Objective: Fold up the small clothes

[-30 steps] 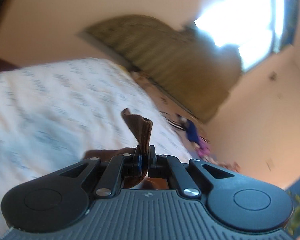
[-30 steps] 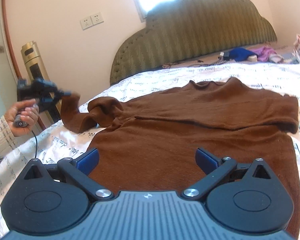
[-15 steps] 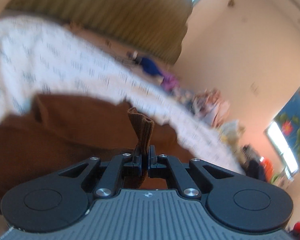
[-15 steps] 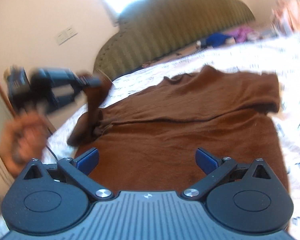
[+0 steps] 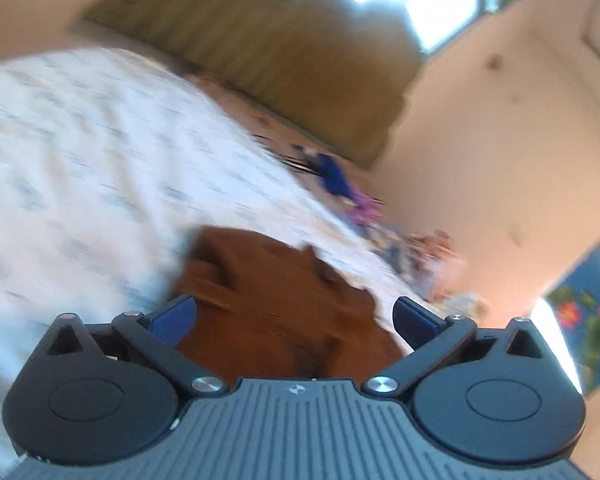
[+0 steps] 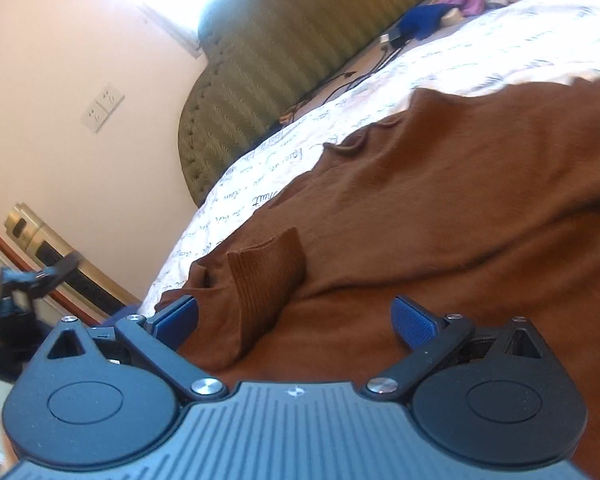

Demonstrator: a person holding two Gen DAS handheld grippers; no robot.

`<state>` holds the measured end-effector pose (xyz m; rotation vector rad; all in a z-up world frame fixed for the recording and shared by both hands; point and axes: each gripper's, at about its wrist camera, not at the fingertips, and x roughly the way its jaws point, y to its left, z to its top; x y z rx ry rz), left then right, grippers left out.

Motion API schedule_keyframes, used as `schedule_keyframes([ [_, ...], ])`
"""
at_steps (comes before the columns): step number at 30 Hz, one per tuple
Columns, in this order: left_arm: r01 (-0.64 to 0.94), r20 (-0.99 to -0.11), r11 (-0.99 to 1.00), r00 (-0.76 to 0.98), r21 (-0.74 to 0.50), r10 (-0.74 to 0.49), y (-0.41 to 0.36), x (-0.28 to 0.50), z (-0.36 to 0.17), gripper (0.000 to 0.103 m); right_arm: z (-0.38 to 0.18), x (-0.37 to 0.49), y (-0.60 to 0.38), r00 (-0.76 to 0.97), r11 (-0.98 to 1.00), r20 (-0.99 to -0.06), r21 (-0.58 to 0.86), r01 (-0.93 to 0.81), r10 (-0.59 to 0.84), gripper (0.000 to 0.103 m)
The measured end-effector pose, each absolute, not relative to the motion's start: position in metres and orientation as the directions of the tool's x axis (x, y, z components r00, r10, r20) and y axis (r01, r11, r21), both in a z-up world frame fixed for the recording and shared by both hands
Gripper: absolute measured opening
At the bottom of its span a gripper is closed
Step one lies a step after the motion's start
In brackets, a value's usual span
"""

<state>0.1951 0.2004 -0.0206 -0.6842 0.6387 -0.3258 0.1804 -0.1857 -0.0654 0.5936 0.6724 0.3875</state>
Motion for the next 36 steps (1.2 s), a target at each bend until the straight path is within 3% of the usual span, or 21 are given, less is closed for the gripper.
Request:
schedule_keyframes([
  [3,-0.009,-0.472,0.705,0.749,-0.709,-0.465,0.236,0.207,-0.043,0.102,-0.056,0.196,-0.157,0.725,0.792,-0.461,0.581,-0.188,0.511,0.103],
  [6,-0.078,-0.497,0.633,0.696,-0.770,-0.518,0.235,0.228,-0.075,0.091,-0.046,0.210,-0.133,0.720,0.829,-0.497,0.525,-0.194,0.484,0.103],
  [8,-0.107,-0.518,0.619,0.666,-0.778,-0.537,0.234,0.236,-0.090,0.075,-0.044,0.222,-0.129,0.708,0.845,-0.538,0.511,-0.158,0.458,0.103],
  [9,-0.114,-0.521,0.610,0.656,-0.784,-0.547,0.230,0.238,-0.094,0.050,-0.045,0.226,-0.132,0.703,0.838,-0.544,0.528,-0.138,0.458,0.103],
  [10,-0.107,-0.523,0.609,0.642,-0.786,-0.561,0.226,0.238,-0.098,0.035,-0.047,0.230,-0.139,0.697,0.828,-0.554,0.551,-0.104,0.455,0.103],
  [13,-0.082,-0.523,0.630,0.644,-0.773,-0.558,0.221,0.228,-0.103,0.026,-0.055,0.234,-0.159,0.684,0.821,-0.584,0.570,-0.039,0.438,0.102],
  [16,-0.091,-0.525,0.627,0.646,-0.774,-0.554,0.221,0.218,-0.104,0.026,-0.065,0.234,-0.180,0.678,0.804,-0.595,0.595,0.012,0.431,0.101],
  [17,-0.084,-0.520,0.629,0.652,-0.773,-0.552,0.221,0.215,-0.105,0.028,-0.069,0.232,-0.188,0.684,0.783,-0.577,0.621,0.014,0.446,0.101],
  [19,-0.082,-0.516,0.627,0.656,-0.775,-0.551,0.221,0.211,-0.101,0.050,-0.081,0.235,-0.195,0.659,0.719,-0.541,0.695,0.000,0.522,0.101],
  [20,-0.067,-0.494,0.609,0.658,-0.790,-0.568,0.222,0.205,-0.096,0.050,-0.086,0.238,-0.196,0.641,0.697,-0.535,0.717,0.002,0.550,0.095],
  [21,-0.066,-0.491,0.611,0.664,-0.789,-0.563,0.222,0.204,-0.097,0.048,-0.091,0.241,-0.194,0.625,0.701,-0.548,0.713,0.001,0.556,0.080],
  [22,-0.063,-0.497,0.621,0.664,-0.781,-0.558,0.220,0.200,-0.093,0.038,-0.093,0.245,-0.191,0.615,0.723,-0.571,0.691,0.003,0.544,0.073],
  [24,-0.057,-0.502,0.625,0.654,-0.778,-0.565,0.216,0.198,-0.093,0.024,-0.098,0.250,-0.188,0.595,0.716,-0.573,0.698,-0.006,0.563,0.041],
  [25,-0.065,-0.514,0.631,0.648,-0.773,-0.563,0.209,0.201,-0.092,0.020,-0.099,0.251,-0.184,0.582,0.717,-0.579,0.697,-0.011,0.572,0.030],
  [26,-0.067,-0.518,0.634,0.646,-0.770,-0.561,0.209,0.200,-0.093,0.018,-0.098,0.251,-0.179,0.573,0.741,-0.598,0.671,-0.023,0.560,0.012],
  [30,-0.056,-0.515,0.662,0.678,-0.748,-0.525,0.215,0.193,-0.083,0.015,-0.078,0.236,-0.147,0.585,0.846,-0.644,0.511,-0.150,0.493,0.006],
  [36,-0.046,-0.446,0.642,0.758,-0.765,-0.477,0.248,0.177,-0.053,0.007,-0.013,0.223,-0.097,0.631,0.858,-0.584,0.400,-0.323,0.510,0.006],
])
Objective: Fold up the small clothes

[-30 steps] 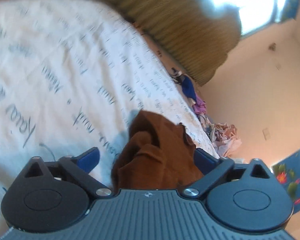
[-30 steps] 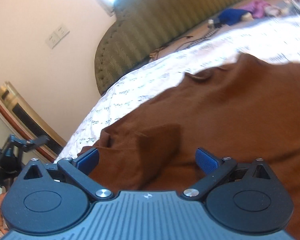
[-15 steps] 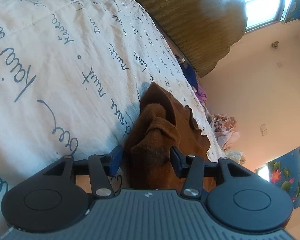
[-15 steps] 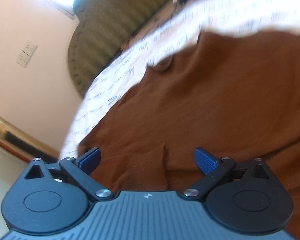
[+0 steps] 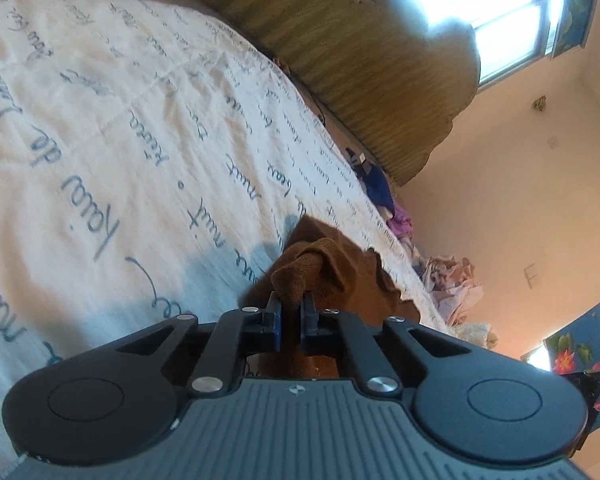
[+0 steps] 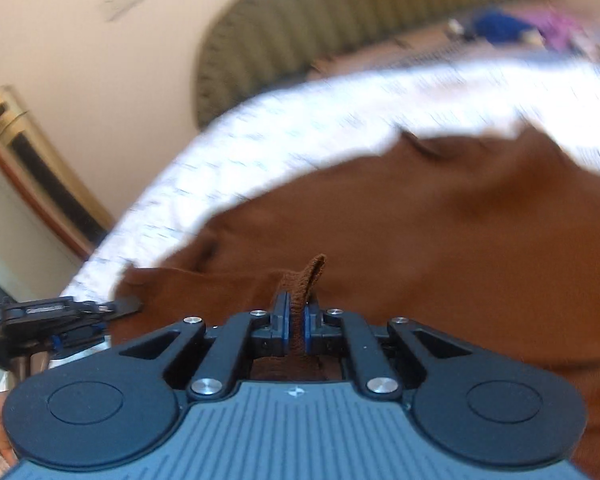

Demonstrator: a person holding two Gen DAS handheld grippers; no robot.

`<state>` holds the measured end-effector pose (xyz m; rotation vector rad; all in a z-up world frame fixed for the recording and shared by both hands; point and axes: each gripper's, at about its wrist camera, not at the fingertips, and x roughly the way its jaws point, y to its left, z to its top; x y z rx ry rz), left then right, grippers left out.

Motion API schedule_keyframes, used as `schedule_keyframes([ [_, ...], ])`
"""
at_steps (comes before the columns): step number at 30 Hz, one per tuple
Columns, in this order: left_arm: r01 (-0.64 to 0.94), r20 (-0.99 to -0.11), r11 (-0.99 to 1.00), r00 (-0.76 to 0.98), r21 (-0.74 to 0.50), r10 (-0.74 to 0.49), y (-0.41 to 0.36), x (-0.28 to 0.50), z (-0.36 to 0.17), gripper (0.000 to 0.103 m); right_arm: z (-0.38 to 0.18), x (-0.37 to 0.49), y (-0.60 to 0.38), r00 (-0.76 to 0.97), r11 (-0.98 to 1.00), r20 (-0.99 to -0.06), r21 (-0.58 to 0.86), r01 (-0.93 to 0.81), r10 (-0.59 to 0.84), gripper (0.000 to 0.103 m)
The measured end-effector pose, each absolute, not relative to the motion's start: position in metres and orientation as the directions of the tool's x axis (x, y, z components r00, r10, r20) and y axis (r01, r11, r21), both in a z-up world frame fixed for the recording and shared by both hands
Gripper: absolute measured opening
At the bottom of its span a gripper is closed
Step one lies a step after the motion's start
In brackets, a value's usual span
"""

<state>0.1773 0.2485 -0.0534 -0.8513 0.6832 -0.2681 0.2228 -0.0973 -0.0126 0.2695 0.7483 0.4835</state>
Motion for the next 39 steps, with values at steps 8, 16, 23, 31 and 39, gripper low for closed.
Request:
schedule_keyframes([
  [8,-0.067,-0.373,0.580,0.823,-0.812,-0.428,0.298,0.185,-0.004,0.007,0.084,0.240,-0.036,0.652,0.814,-0.486,0.362,-0.455,0.581,0.005],
  [16,0.052,-0.319,0.595,0.805,-0.802,-0.500,0.234,0.224,0.052,0.003,0.143,0.253,-0.087,0.757,0.869,-0.434,0.313,-0.382,0.489,0.005],
  [23,-0.013,-0.436,0.650,0.751,-0.760,-0.495,0.202,0.233,0.005,0.093,0.107,0.243,-0.204,0.800,0.947,-0.518,0.262,-0.188,0.302,0.005],
  [31,-0.005,-0.498,0.690,0.696,-0.724,-0.518,0.202,0.257,-0.021,0.093,-0.021,0.230,-0.317,0.722,0.962,-0.677,0.267,0.062,0.141,0.005],
  [39,-0.061,-0.680,0.830,0.608,-0.555,-0.410,0.144,0.320,-0.051,0.093,-0.040,0.231,-0.318,0.732,0.944,-0.659,0.324,0.067,0.174,0.005],
])
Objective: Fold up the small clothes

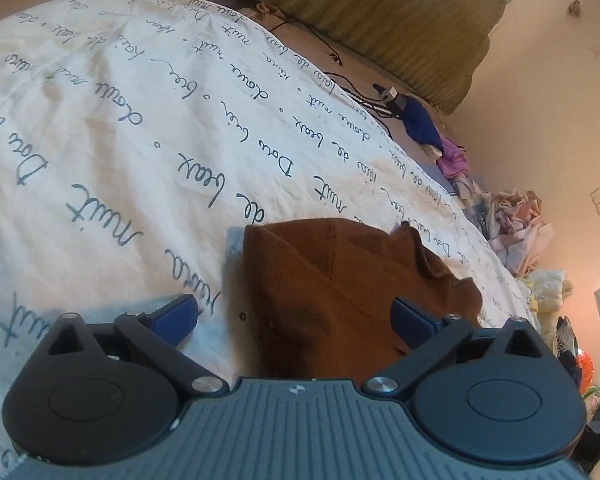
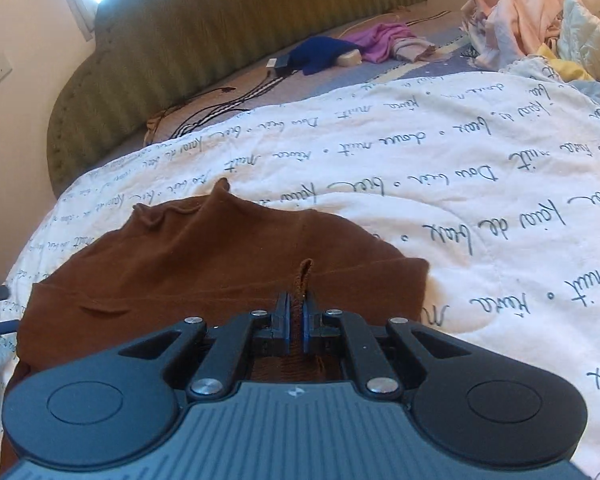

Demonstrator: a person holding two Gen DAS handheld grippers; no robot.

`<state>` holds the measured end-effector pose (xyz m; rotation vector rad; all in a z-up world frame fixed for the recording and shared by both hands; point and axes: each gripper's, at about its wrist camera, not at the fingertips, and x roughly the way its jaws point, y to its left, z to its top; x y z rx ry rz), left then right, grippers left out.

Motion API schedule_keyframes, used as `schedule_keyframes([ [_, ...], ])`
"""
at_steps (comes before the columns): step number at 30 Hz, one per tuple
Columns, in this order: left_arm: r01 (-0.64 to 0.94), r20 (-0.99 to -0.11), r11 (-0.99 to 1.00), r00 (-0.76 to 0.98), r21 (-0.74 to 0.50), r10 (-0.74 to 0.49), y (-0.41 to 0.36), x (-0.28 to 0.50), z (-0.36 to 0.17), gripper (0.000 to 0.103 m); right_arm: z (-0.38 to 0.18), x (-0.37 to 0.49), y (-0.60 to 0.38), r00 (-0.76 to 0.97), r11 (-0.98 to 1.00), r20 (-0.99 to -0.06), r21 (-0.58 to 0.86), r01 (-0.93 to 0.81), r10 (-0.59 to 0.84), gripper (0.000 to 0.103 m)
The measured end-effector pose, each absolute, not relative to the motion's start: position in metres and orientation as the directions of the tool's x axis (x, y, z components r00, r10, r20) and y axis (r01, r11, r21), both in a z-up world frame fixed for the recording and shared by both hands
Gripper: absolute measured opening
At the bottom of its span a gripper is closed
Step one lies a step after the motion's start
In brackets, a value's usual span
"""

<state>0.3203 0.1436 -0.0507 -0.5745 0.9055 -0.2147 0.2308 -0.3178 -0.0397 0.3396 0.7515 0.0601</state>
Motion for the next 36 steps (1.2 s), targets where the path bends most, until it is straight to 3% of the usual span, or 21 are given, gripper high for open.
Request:
schedule_keyframes([
  [2,-0.062,-0.686,0.820,0.587,-0.569,-0.431,0.141,0.332,-0.062,0.026,-0.032,0.234,-0.311,0.738,0.948,-0.650,0.314,0.045,0.180,0.005],
  [3,-0.077,-0.715,0.829,0.555,-0.553,-0.425,0.138,0.336,-0.065,0.011,-0.026,0.235,-0.309,0.742,0.951,-0.645,0.308,0.037,0.180,0.005],
  [4,-0.070,-0.721,0.838,0.552,-0.541,-0.420,0.137,0.338,-0.066,0.005,-0.021,0.234,-0.307,0.750,0.951,-0.636,0.307,0.028,0.183,0.005],
  [12,0.072,-0.695,0.904,0.615,-0.422,-0.373,0.129,0.333,-0.027,0.005,0.015,0.229,-0.314,0.800,0.962,-0.575,0.272,-0.010,0.171,0.005],
  [15,0.089,-0.713,0.927,0.614,-0.364,-0.339,0.118,0.336,-0.032,0.005,0.002,0.234,-0.326,0.788,0.966,-0.603,0.254,0.042,0.125,0.005],
  [18,0.078,-0.762,0.959,0.591,-0.273,-0.265,0.108,0.340,-0.052,0.007,-0.041,0.244,-0.339,0.715,0.970,-0.697,0.209,0.122,0.060,0.004],
  [19,0.082,-0.776,0.970,0.586,-0.231,-0.234,0.106,0.340,-0.060,0.018,-0.058,0.247,-0.342,0.680,0.970,-0.733,0.191,0.151,0.038,0.003],
  [21,0.072,-0.775,0.972,0.591,-0.225,-0.223,0.111,0.339,-0.059,0.021,-0.081,0.242,-0.347,0.659,0.966,-0.752,0.187,0.176,0.026,0.002],
  [23,0.045,-0.779,0.974,0.593,-0.220,-0.204,0.120,0.338,-0.046,0.034,-0.079,0.234,-0.356,0.678,0.945,-0.732,0.267,0.189,0.071,0.003],
  [24,0.036,-0.773,0.980,0.609,-0.194,-0.175,0.124,0.334,-0.032,0.063,-0.075,0.231,-0.360,0.678,0.932,-0.726,0.315,0.177,0.116,0.006],
  [25,0.046,-0.753,0.978,0.630,-0.205,-0.188,0.128,0.327,-0.020,0.083,-0.070,0.229,-0.364,0.680,0.918,-0.718,0.356,0.176,0.149,0.011],
  [26,0.074,-0.715,0.966,0.658,-0.250,-0.235,0.133,0.317,-0.006,0.086,-0.066,0.224,-0.368,0.692,0.903,-0.702,0.391,0.177,0.168,0.032],
  [27,0.109,-0.678,0.947,0.675,-0.302,-0.293,0.137,0.305,0.006,0.087,-0.061,0.219,-0.370,0.709,0.889,-0.677,0.429,0.163,0.197,0.067],
  [28,0.141,-0.649,0.923,0.674,-0.358,-0.354,0.140,0.296,0.014,0.088,-0.060,0.216,-0.372,0.719,0.878,-0.654,0.460,0.131,0.235,0.081],
  [32,0.226,-0.579,0.802,0.588,-0.553,-0.564,0.133,0.274,0.004,0.088,-0.073,0.226,-0.367,0.689,0.835,-0.649,0.538,0.116,0.323,0.084],
  [35,0.238,-0.618,0.806,0.537,-0.542,-0.574,0.111,0.270,-0.024,0.088,-0.085,0.231,-0.360,0.686,0.809,-0.633,0.577,0.110,0.359,0.083],
  [36,0.235,-0.642,0.824,0.531,-0.516,-0.553,0.105,0.269,-0.036,0.087,-0.087,0.232,-0.356,0.688,0.814,-0.635,0.570,0.110,0.352,0.078],
])
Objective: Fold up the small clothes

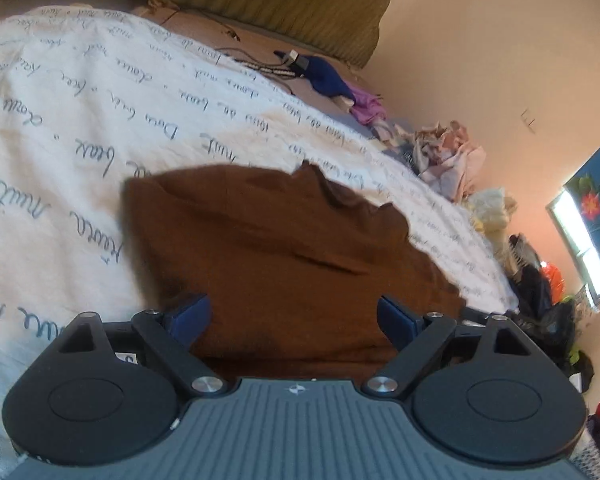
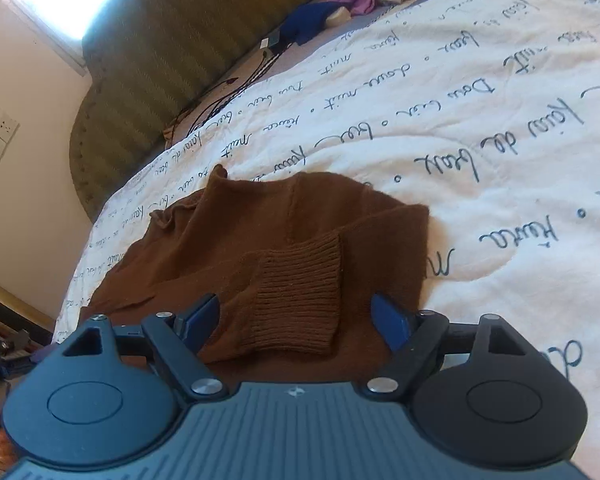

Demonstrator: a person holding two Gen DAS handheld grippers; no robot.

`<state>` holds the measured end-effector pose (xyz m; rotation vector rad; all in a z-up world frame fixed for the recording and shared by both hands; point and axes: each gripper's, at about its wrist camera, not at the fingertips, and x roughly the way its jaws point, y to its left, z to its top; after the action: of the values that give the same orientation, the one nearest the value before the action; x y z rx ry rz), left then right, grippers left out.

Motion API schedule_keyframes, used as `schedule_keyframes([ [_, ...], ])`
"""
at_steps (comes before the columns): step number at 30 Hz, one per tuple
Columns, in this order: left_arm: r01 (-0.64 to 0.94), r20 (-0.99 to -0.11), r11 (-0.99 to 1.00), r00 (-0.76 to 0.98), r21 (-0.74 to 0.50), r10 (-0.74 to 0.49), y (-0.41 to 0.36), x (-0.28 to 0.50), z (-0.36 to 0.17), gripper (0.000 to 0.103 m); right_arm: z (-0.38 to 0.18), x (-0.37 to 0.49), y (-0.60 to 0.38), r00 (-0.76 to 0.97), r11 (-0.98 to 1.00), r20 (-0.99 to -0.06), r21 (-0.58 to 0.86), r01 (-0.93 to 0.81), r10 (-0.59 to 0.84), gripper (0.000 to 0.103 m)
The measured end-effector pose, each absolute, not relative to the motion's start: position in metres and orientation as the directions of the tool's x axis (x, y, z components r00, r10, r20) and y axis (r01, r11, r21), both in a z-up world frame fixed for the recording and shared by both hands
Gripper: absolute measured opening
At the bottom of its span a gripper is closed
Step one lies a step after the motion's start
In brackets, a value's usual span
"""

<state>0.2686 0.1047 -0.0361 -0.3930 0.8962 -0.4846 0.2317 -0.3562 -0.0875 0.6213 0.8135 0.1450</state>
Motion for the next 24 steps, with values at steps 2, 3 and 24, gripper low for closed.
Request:
schedule_keyframes([
  [2,0.243,-0.704,0.867,0.509,-0.436,-0.496,0.095,0.273,-0.059,0.081,-0.088,0.235,-0.349,0.687,0.836,-0.644,0.540,0.098,0.336,0.035],
  [3,0.260,-0.711,0.880,0.519,-0.397,-0.474,0.094,0.272,-0.067,0.077,-0.089,0.236,-0.345,0.678,0.850,-0.664,0.516,0.108,0.317,0.009],
  [24,0.250,-0.670,0.857,0.540,-0.451,-0.510,0.082,0.212,-0.030,0.100,-0.051,0.186,-0.271,0.718,0.940,-0.642,0.339,-0.048,0.268,0.047],
])
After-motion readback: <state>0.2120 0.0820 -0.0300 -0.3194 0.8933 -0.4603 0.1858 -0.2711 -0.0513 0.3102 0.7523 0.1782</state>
